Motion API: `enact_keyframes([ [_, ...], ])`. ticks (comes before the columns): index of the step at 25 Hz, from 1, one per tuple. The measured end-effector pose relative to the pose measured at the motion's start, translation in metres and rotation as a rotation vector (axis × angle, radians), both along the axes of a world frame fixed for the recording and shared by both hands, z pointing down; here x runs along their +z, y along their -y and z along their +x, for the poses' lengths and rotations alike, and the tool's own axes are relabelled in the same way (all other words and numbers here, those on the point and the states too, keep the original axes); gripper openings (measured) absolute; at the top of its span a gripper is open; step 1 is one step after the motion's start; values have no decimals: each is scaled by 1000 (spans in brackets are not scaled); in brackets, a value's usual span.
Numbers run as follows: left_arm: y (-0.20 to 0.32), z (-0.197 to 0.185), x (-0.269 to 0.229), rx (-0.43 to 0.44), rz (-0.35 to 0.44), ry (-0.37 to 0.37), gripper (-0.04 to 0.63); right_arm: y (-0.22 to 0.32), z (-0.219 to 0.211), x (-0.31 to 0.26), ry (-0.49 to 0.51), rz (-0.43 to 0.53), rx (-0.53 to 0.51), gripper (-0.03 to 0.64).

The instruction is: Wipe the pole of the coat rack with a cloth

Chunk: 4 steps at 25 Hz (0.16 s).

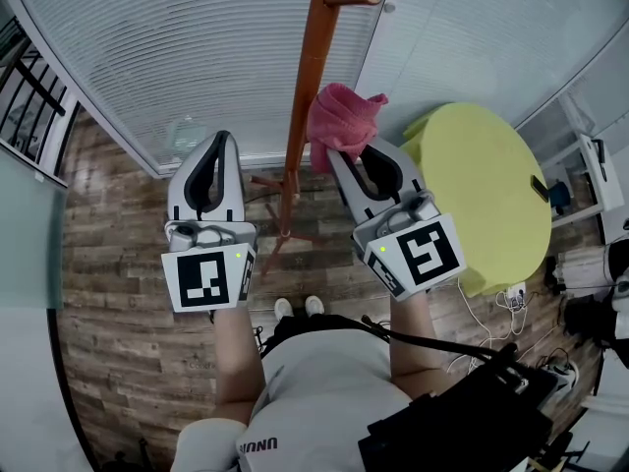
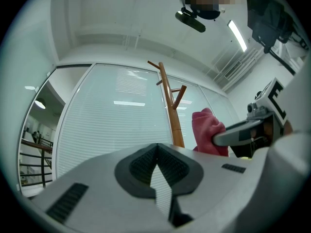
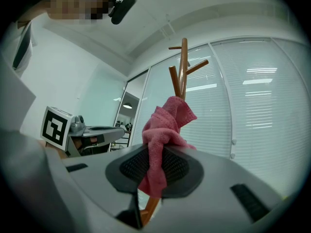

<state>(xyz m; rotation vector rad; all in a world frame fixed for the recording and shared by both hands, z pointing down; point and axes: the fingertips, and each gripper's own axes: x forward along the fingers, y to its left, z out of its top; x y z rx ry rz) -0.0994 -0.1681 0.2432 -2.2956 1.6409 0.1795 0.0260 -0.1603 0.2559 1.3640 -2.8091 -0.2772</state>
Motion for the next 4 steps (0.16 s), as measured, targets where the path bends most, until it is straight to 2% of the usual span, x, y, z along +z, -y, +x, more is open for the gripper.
enact_keyframes([
  [4, -1, -1, 0, -4, -2, -1, 13, -1, -1, 0, 2, -2, -4, 74],
])
